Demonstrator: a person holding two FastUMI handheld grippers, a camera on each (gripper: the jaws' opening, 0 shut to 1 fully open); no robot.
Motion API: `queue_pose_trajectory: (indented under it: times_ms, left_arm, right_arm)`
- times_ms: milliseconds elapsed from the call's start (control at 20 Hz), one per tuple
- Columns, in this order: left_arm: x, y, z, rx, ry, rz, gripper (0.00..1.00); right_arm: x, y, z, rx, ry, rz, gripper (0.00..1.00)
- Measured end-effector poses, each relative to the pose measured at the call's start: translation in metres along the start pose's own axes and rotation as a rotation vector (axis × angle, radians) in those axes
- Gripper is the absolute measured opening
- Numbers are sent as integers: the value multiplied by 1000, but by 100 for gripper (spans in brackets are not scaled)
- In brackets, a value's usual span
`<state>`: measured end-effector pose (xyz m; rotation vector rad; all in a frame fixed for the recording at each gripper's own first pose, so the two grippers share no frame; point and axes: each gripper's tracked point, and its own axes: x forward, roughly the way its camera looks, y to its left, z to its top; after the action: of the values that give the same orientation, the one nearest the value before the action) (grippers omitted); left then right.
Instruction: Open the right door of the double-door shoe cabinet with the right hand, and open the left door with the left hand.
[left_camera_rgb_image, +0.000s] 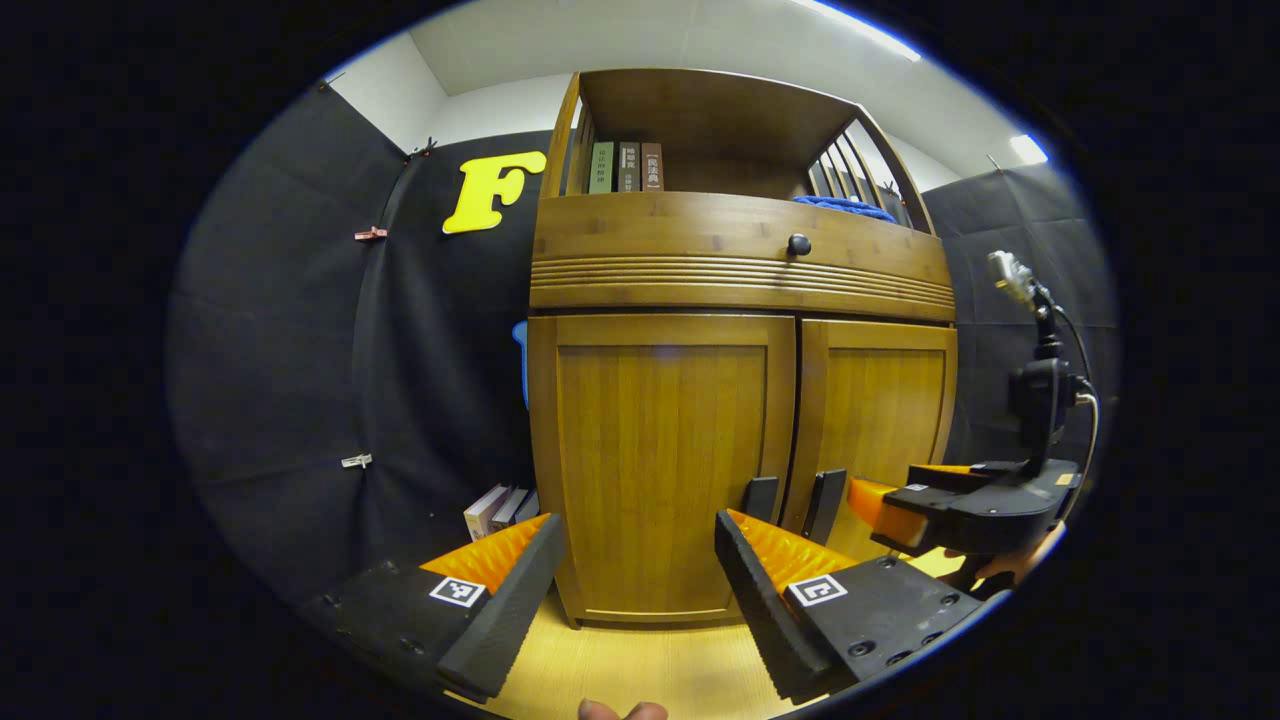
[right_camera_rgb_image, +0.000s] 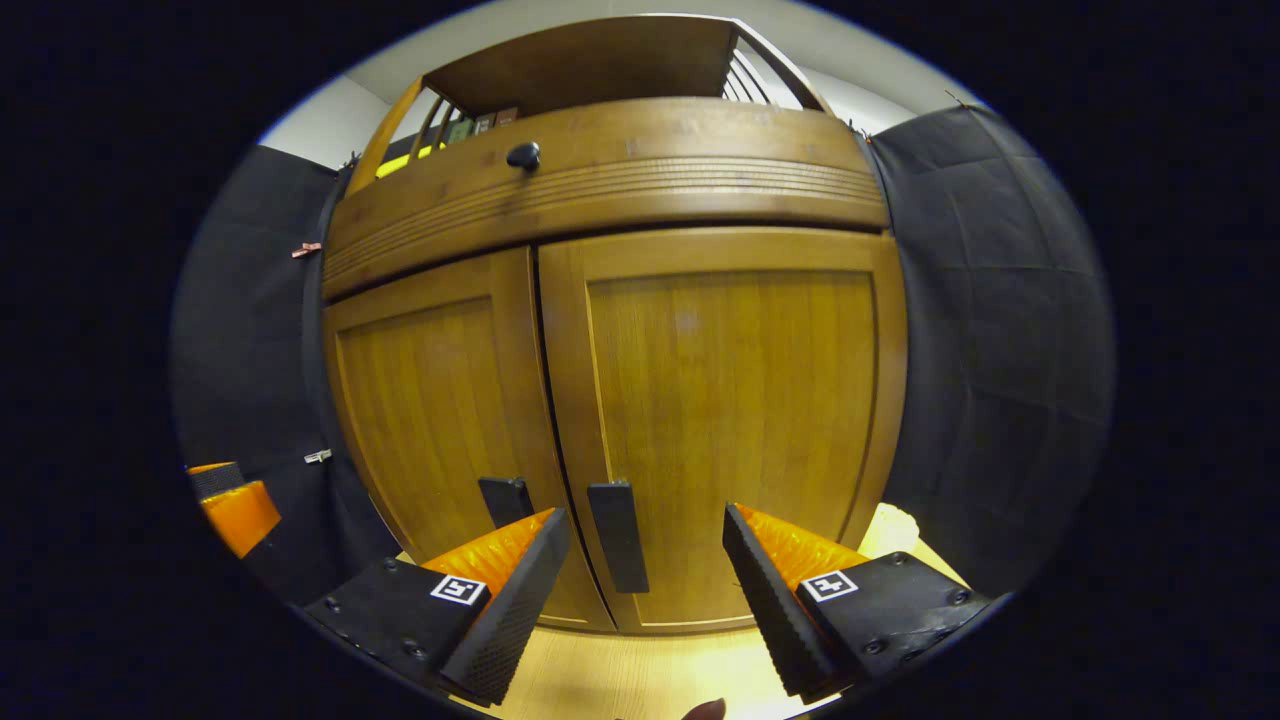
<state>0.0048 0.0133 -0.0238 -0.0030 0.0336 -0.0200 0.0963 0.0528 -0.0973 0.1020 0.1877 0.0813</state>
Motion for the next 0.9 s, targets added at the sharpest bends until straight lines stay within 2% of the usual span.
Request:
queue_pose_trajectory:
  times_ms: [250, 300, 350, 400, 450, 500, 550, 600, 700, 800, 900]
  left_arm:
    - [2, 14, -8, -3, 13, 12, 94]
    - [3, 18, -9, -4, 16, 17, 92]
    - [3, 21, -11, -8, 18, 20, 92]
    - [5, 23, -13, -12, 22, 21, 94]
    - [5, 25, -14, -15, 26, 23, 94]
    - [5, 29, -16, -17, 27, 27, 94]
    - [5, 33, -17, -18, 29, 32, 94]
    - [5, 36, -19, -19, 32, 38, 94]
    - [5, 38, -23, -27, 39, 40, 94]
    - [4, 39, -26, -35, 43, 39, 94]
    - [1, 38, -26, -42, 43, 38, 94]
  right_arm:
    - [34, 5, -24, -23, 31, -11, 98]
    - [36, 6, -27, -20, 38, -6, 93]
    - [39, 8, -29, -18, 43, -7, 95]
    - [43, 10, -32, -23, 48, -13, 82]
    - [48, 9, -36, -34, 55, -23, 81]
    - [57, 9, -42, -48, 70, -31, 65]
    - [58, 11, -46, -50, 89, -25, 55]
    - [58, 12, -51, -61, 113, -31, 41]
    - [63, 11, -54, -59, 92, -37, 37]
    - [60, 12, -55, -54, 96, -35, 27]
    - [55, 12, -54, -63, 101, -18, 24]
